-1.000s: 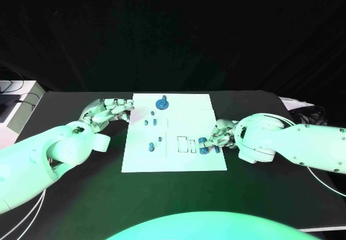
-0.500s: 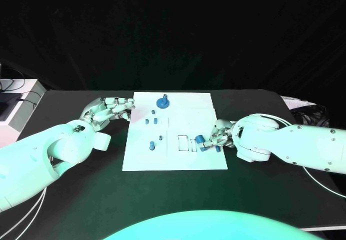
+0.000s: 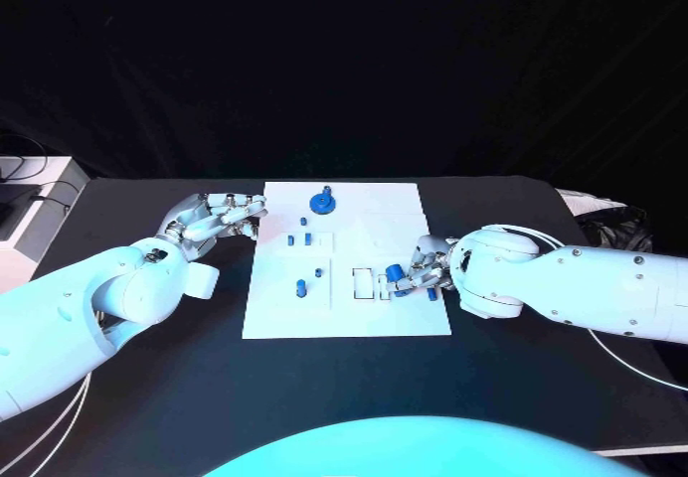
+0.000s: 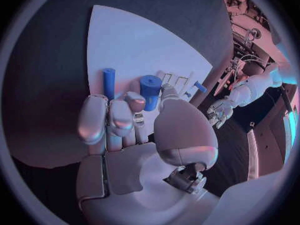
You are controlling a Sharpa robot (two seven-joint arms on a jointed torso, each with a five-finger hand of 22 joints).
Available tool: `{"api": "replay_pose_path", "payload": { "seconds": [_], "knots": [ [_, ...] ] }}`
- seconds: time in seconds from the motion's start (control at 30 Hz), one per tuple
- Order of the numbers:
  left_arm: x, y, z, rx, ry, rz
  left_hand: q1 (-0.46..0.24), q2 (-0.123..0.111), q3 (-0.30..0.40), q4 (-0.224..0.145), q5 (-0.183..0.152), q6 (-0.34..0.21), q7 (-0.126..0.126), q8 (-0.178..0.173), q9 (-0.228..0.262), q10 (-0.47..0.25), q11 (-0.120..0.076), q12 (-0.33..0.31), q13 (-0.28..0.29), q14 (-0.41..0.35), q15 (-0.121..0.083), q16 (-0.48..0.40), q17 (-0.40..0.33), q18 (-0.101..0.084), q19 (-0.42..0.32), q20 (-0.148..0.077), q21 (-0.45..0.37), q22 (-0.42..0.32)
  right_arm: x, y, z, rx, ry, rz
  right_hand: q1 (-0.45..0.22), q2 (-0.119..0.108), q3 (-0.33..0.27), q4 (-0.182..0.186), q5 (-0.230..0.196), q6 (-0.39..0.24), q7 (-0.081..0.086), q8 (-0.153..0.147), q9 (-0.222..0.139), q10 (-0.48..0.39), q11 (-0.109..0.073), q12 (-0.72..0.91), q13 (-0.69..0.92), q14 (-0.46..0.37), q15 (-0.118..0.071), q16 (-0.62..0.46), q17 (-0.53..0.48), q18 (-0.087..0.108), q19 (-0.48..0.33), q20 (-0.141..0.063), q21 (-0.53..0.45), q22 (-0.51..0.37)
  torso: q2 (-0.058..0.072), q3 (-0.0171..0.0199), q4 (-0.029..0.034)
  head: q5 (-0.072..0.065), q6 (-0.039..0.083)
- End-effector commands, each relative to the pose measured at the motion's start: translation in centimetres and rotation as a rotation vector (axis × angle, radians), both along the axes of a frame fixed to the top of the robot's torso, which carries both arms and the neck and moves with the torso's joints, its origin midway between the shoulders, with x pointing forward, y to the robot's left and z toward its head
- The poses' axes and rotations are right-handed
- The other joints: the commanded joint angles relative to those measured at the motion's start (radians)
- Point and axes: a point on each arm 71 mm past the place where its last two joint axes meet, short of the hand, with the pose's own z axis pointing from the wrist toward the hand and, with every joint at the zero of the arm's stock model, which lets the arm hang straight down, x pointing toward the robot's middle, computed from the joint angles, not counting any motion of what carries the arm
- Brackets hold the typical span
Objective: Assemble the parts on the task board
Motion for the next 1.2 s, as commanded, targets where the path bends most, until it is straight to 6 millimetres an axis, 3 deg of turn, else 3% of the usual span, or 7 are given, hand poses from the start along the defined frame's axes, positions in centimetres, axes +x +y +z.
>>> {"api": "replay_pose_path", "payload": {
  "seconds": [0.03,0.23,0.37,0.43,0.63,0.87,1.2],
  "knots": [
    [-0.1,-0.2,0.1,-0.01,-0.001,-0.019,-0.008,0.004,0.005,-0.002,-0.002,-0.006,0.003,0.002,0.001,-0.007,-0.002,0.003,-0.001,-0.002,0.005,-0.004,0.0,0.013,0.0,0.003,-0.007,0.001,0.1,0.1,-0.2,-0.022,-0.013,0.017,0.007,0.0,-0.001,-0.009,0.006,-0.008,0.0,-0.005,-0.002,-0.01,-0.002,-0.007,-0.003,0.005,0.003,-0.01,-0.003,-0.013,0.0,0.0,-0.01,0.136,0.0,-0.0008,0.0006,0.001,0.0],
    [-0.1,-0.1,0.0,-0.009,0.0,-0.018,-0.009,0.003,0.005,-0.001,-0.002,-0.008,0.004,0.002,0.001,-0.008,-0.001,0.002,-0.001,-0.003,0.006,-0.004,0.0,0.013,0.0,0.003,-0.008,0.001,0.4,0.4,-0.3,-0.029,-0.024,0.023,0.018,0.025,-0.016,-0.044,0.058,-0.009,0.002,-0.01,-0.005,-0.014,-0.002,-0.01,-0.007,0.005,0.005,-0.015,-0.004,-0.012,-0.001,0.001,-0.018,0.134,0.0,-0.0006,0.0004,0.003,0.001],
    [-0.1,-0.1,0.0,-0.009,0.001,-0.019,-0.009,0.003,0.005,-0.001,-0.002,-0.008,0.004,0.002,0.001,-0.008,-0.001,0.002,-0.001,-0.003,0.006,-0.004,0.0,0.013,0.0,0.003,-0.008,0.001,0.5,0.5,-0.4,-0.016,-0.028,0.021,0.084,0.09,0.001,-0.117,0.203,-0.005,0.0,-0.01,-0.007,-0.013,-0.004,-0.008,-0.008,0.005,0.001,-0.017,-0.003,-0.013,-0.001,-0.001,-0.019,0.134,0.0,-0.0002,0.0003,0.006,0.0],
    [-0.1,-0.1,0.0,-0.009,0.001,-0.019,-0.009,0.003,0.005,-0.001,-0.002,-0.008,0.004,0.002,0.001,-0.008,-0.001,0.002,-0.001,-0.003,0.006,-0.004,0.0,0.013,0.0,0.003,-0.008,0.001,0.5,0.6,-0.3,0.004,-0.03,0.014,0.124,0.118,0.043,-0.148,0.188,-0.005,-0.005,-0.013,-0.011,-0.013,-0.008,-0.007,-0.008,0.006,-0.002,-0.017,-0.002,-0.013,0.0,-0.003,-0.016,0.135,0.0,0.0001,0.0001,0.007,0.0],
    [-0.1,0.0,0.0,-0.007,0.003,-0.016,-0.009,0.003,0.005,-0.001,-0.002,-0.008,0.004,0.002,0.001,-0.008,-0.001,0.002,-0.001,-0.003,0.006,-0.004,0.0,0.013,0.0,0.003,-0.008,0.001,0.1,0.5,-0.1,0.092,-0.028,-0.034,0.069,0.054,0.303,-0.215,0.186,0.006,-0.008,-0.018,-0.02,-0.009,-0.012,-0.009,-0.01,0.007,-0.006,-0.018,-0.001,-0.017,0.001,-0.009,-0.01,0.136,0.0,0.0013,0.0003,0.014,0.001],
    [-0.1,0.2,0.0,-0.004,0.005,-0.015,-0.009,0.003,0.005,-0.001,-0.002,-0.008,0.004,0.002,0.001,-0.008,-0.001,0.002,-0.001,-0.003,0.006,-0.004,0.0,0.013,0.0,0.003,-0.008,0.001,-0.3,0.1,0.9,0.185,-0.01,-0.099,0.016,0.048,0.365,-0.267,0.186,0.004,-0.01,-0.015,-0.01,-0.009,-0.013,-0.011,-0.014,0.008,-0.005,-0.019,-0.005,-0.016,0.001,-0.008,-0.012,0.135,0.0,0.0005,-0.0009,0.019,0.0],
    [-0.1,0.1,-0.1,-0.005,0.008,-0.017,-0.009,0.003,0.005,-0.001,-0.002,-0.008,0.004,0.002,0.001,-0.008,-0.001,0.002,-0.001,-0.003,0.006,-0.004,0.0,0.013,0.0,0.003,-0.008,0.001,-0.5,0.4,3.3,0.277,0.003,-0.137,0.014,0.048,0.364,-0.27,0.188,0.005,-0.011,-0.015,-0.01,-0.008,-0.013,-0.011,-0.014,0.008,-0.005,-0.017,-0.002,-0.016,0.002,-0.009,-0.008,0.136,0.0,-0.0003,-0.0003,0.021,0.002]
  ]
}}
